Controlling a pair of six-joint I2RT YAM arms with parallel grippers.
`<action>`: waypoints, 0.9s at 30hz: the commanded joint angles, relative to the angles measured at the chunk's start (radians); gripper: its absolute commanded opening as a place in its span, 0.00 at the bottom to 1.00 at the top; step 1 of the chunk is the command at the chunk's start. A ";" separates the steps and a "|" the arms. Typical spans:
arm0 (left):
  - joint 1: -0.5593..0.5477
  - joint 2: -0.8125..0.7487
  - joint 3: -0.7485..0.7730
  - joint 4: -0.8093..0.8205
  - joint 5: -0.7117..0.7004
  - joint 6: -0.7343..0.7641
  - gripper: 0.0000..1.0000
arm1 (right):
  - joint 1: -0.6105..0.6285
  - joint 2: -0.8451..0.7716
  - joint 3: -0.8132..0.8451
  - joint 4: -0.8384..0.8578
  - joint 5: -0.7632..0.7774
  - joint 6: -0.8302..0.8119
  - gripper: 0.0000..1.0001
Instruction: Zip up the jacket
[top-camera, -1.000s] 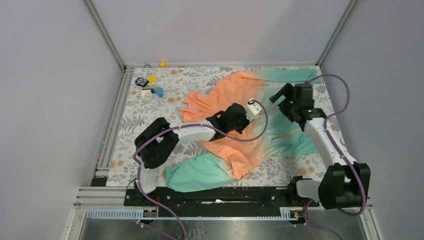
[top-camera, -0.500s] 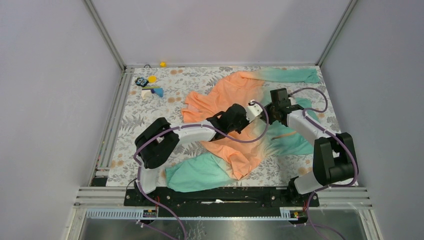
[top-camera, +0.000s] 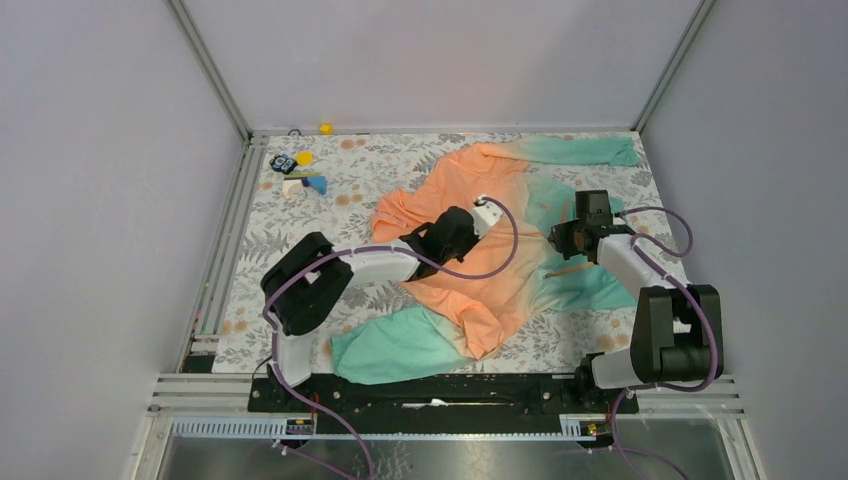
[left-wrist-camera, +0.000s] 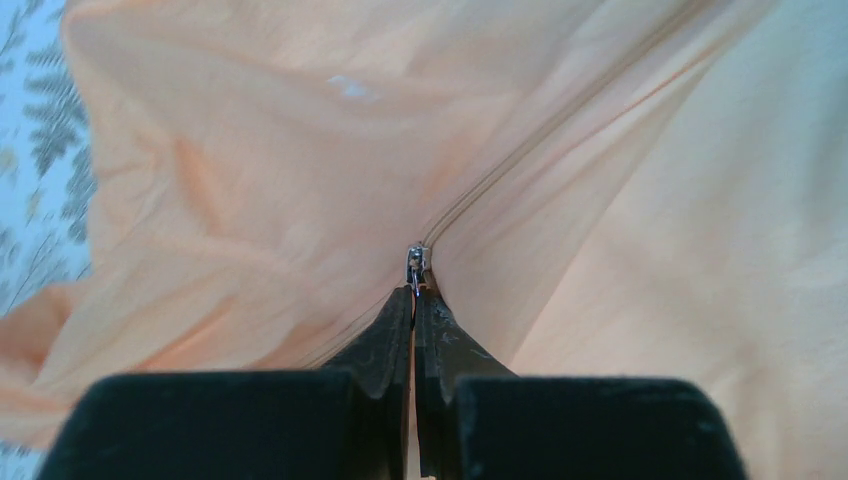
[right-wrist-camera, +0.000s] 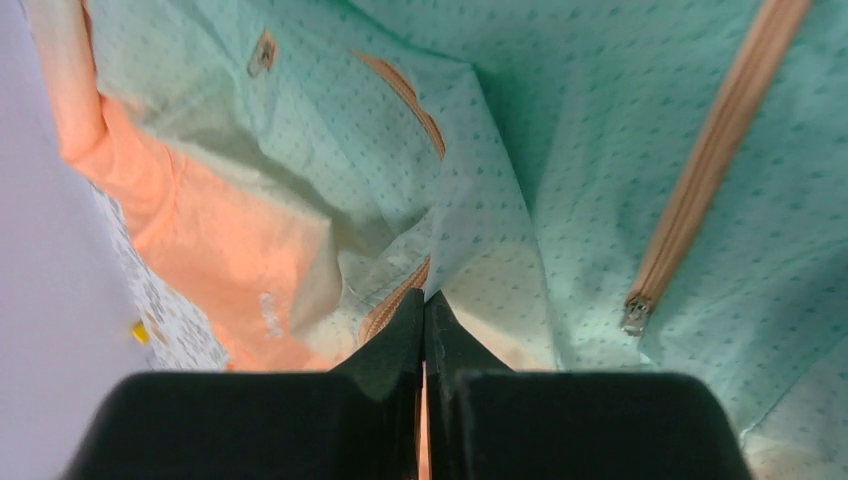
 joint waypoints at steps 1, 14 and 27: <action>0.122 -0.100 -0.060 -0.034 -0.186 -0.025 0.00 | -0.102 -0.049 -0.023 -0.010 0.165 0.002 0.00; 0.323 -0.154 -0.082 -0.257 -0.504 -0.316 0.00 | -0.117 -0.012 -0.030 0.049 0.127 -0.037 0.00; 0.409 -0.259 -0.196 -0.276 -0.543 -0.494 0.00 | -0.113 -0.019 -0.045 0.109 0.072 -0.137 0.00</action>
